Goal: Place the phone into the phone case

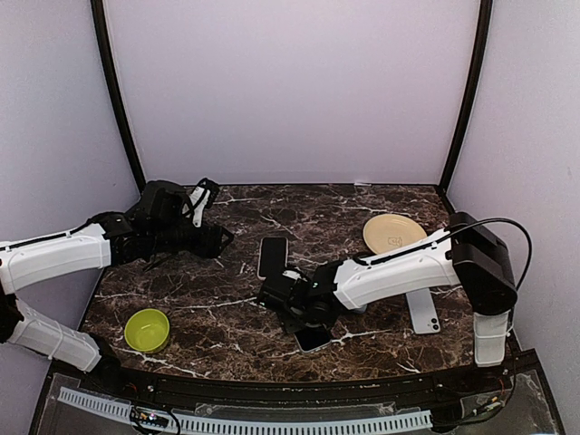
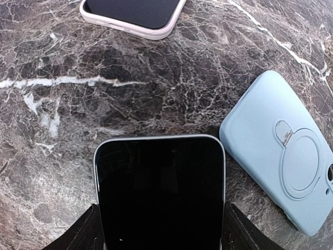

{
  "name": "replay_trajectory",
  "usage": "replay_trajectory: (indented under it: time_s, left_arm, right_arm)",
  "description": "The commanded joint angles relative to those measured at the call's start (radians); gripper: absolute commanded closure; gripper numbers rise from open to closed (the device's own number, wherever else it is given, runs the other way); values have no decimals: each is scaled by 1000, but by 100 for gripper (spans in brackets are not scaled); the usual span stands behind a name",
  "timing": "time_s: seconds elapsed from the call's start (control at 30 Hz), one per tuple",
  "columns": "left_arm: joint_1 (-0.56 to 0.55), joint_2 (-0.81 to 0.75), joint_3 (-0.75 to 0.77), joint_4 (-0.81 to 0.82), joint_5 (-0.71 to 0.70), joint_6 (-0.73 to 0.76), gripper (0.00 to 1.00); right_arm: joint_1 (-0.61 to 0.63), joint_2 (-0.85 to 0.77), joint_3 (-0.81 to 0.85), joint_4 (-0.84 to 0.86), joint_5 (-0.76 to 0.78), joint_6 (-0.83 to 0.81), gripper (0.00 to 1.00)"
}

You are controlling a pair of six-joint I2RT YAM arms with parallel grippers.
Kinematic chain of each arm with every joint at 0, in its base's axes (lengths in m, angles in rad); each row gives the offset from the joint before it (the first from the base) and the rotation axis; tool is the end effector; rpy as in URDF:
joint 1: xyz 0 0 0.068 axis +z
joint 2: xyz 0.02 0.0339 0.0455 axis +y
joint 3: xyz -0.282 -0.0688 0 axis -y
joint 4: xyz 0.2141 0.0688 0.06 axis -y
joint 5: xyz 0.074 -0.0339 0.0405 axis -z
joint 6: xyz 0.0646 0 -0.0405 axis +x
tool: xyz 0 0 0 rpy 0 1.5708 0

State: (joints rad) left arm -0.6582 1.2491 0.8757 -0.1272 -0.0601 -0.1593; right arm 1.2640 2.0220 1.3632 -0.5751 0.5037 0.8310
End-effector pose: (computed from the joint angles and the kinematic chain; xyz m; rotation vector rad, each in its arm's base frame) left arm 0.2188 -0.1643 0.2923 0.4821 2.0439 -0.4368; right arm 0.1482 0.3644 0.1604 -0.4374 2.5066 0.0476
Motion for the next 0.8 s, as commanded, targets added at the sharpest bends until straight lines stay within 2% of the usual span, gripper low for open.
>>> replay_trajectory:
  time_s: [0.0, 0.1, 0.17, 0.33, 0.53, 0.6, 0.63, 0.77]
  left_arm:
    - [5, 0, -13, 24, 13, 14, 35]
    - [6, 4, -12, 25, 20, 14, 35]
    - [6, 4, -12, 23, 21, 13, 35]
    - [5, 4, -12, 23, 20, 18, 35]
    - [6, 5, -11, 22, 34, 21, 35]
    - [6, 6, -9, 21, 41, 21, 35]
    - [5, 5, -10, 21, 43, 21, 35]
    - [6, 3, -9, 22, 46, 22, 35]
  right_arm:
    - [-8, 19, -3, -68, 29, 31, 40]
    - [-9, 12, 2, -74, 25, 29, 13]
    - [-8, 8, 19, -93, 25, 27, 2]
    - [-9, -22, 67, -136, 5, -5, 2]
    - [-10, -133, 18, -169, -143, -70, 2]
    - [-15, -171, -27, -173, -167, -73, 7]
    - [-20, -189, -54, -166, -178, -72, 13]
    - [-46, -217, -128, -101, -233, -75, 44]
